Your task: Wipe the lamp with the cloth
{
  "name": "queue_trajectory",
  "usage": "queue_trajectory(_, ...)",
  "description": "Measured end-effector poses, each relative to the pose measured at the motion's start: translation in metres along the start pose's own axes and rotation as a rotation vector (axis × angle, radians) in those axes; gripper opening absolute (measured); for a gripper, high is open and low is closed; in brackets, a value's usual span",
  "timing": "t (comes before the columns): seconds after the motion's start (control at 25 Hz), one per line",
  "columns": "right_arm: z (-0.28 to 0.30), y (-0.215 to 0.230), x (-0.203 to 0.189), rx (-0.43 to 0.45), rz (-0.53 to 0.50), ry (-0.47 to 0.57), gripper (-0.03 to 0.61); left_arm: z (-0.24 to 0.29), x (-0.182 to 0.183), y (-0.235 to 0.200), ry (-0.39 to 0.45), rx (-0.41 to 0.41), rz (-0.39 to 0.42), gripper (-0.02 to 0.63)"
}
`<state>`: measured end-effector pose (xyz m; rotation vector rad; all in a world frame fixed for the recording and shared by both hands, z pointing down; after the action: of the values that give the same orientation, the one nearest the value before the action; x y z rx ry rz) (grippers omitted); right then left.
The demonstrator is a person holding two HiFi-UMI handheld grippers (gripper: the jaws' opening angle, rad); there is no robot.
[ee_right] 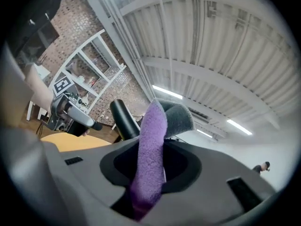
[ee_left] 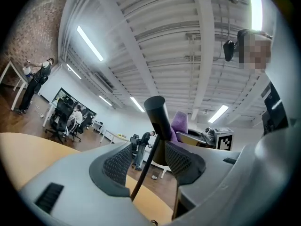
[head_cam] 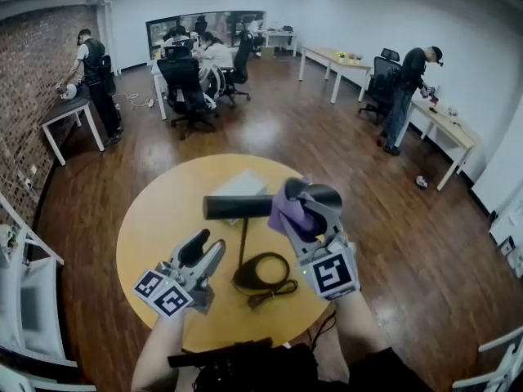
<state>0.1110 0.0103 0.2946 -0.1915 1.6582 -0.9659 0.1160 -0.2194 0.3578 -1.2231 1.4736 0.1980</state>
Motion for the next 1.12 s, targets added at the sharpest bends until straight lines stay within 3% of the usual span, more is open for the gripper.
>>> queue_trajectory(0.28,-0.024,0.028,-0.045,-0.033,0.205,-0.013,0.118,0.016,-0.010,-0.001,0.009,0.002,-0.002,0.209)
queue_trajectory(0.64,-0.044,0.052,-0.089,-0.030,0.260,-0.017,0.118,0.030,-0.031,0.004,0.020,0.048,0.015,0.209)
queue_trajectory(0.88,-0.050,0.066,-0.098,-0.081,0.445,-0.029,0.118,0.026,-0.040,0.005,0.022,0.114,0.050,0.209)
queue_trajectory(1.0,-0.056,0.058,-0.063,-0.027,0.362,0.059,0.118,0.022,-0.045,0.007,0.056,0.129,0.032,0.209)
queue_trajectory(1.12,-0.041,0.032,-0.016,0.073,0.190,0.126,0.118,0.016,-0.042,0.000,0.035,0.116,0.024,0.209)
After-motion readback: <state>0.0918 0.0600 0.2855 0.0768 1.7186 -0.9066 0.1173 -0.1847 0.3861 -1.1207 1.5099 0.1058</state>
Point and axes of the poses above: the fingertips, and each gripper's own axes: z forward along the fingers, y to its right, x out of its top, the point moved 6 cm from there along -z, backward along the fingers, and after that the axes turned 10 degrees about -z, right-handed, at the moved point
